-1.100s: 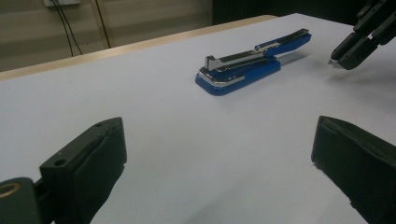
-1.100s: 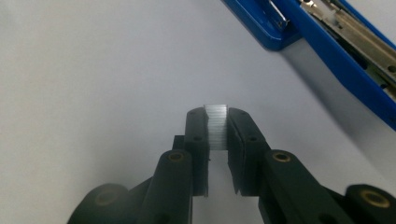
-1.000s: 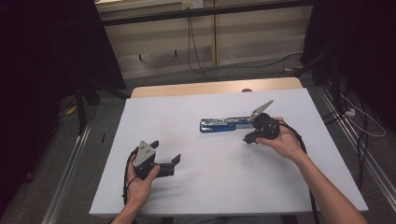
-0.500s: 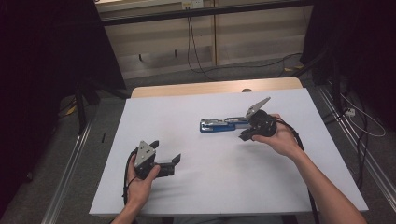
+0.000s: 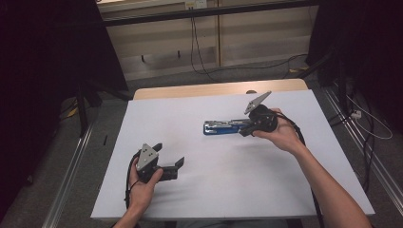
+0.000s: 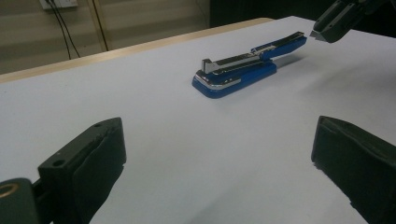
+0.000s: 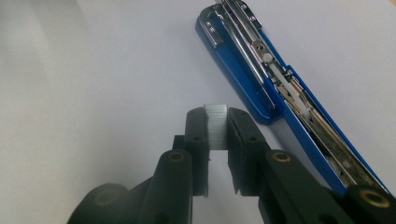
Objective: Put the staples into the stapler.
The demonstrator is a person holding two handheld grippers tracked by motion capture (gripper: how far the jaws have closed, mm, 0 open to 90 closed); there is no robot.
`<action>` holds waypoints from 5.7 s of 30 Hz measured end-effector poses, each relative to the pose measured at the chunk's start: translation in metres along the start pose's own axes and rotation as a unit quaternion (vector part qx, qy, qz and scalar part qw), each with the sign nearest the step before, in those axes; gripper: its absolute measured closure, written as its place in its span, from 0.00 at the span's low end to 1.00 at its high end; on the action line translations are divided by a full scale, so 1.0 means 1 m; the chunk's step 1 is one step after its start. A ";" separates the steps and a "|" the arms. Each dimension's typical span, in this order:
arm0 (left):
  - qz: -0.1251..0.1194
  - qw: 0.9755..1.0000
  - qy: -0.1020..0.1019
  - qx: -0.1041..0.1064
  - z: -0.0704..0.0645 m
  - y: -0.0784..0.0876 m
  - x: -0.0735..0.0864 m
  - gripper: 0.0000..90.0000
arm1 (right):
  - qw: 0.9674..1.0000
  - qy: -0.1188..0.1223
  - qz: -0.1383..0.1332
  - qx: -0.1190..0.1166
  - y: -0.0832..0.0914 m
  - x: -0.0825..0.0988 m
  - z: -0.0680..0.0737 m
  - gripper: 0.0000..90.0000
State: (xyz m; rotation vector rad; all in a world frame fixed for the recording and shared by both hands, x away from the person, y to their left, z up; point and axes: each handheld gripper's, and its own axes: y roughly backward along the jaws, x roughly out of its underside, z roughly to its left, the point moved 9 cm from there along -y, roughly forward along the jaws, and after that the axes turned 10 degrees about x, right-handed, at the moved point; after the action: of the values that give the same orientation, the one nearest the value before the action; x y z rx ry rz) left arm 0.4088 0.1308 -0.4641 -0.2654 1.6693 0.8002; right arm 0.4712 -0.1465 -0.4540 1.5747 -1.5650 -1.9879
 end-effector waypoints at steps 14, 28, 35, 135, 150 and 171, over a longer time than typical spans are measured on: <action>-0.002 1.000 0.001 0.000 0.000 0.000 -0.001 0.03 | 1.000 0.015 -0.007 -0.001 -0.003 -0.015 -0.004 0.88; -0.001 1.000 0.001 0.000 0.001 0.000 0.000 0.03 | 0.999 0.034 -0.017 -0.003 -0.012 -0.028 -0.006 0.88; -0.002 1.000 0.002 0.000 0.000 0.000 0.000 0.04 | 0.999 0.043 -0.030 -0.004 -0.014 -0.039 -0.007 0.88; -0.001 1.000 0.000 0.000 0.002 0.003 0.000 0.03 | 0.987 0.154 -0.018 -0.043 -0.091 -0.091 -0.008 0.88; -0.002 1.000 0.001 0.002 0.002 0.003 0.000 0.03 | 0.985 0.169 -0.015 -0.045 -0.099 -0.087 -0.008 0.88; -0.001 1.000 0.000 0.004 0.001 0.002 0.000 0.03 | 0.981 0.189 -0.012 -0.046 -0.098 -0.085 -0.009 0.88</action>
State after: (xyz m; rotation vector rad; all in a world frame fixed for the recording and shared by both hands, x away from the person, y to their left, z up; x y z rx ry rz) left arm 0.4083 0.1332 -0.4633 -0.2610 1.6708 0.7917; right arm 0.5585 -0.0528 -0.4769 1.8072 -1.2926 -1.6202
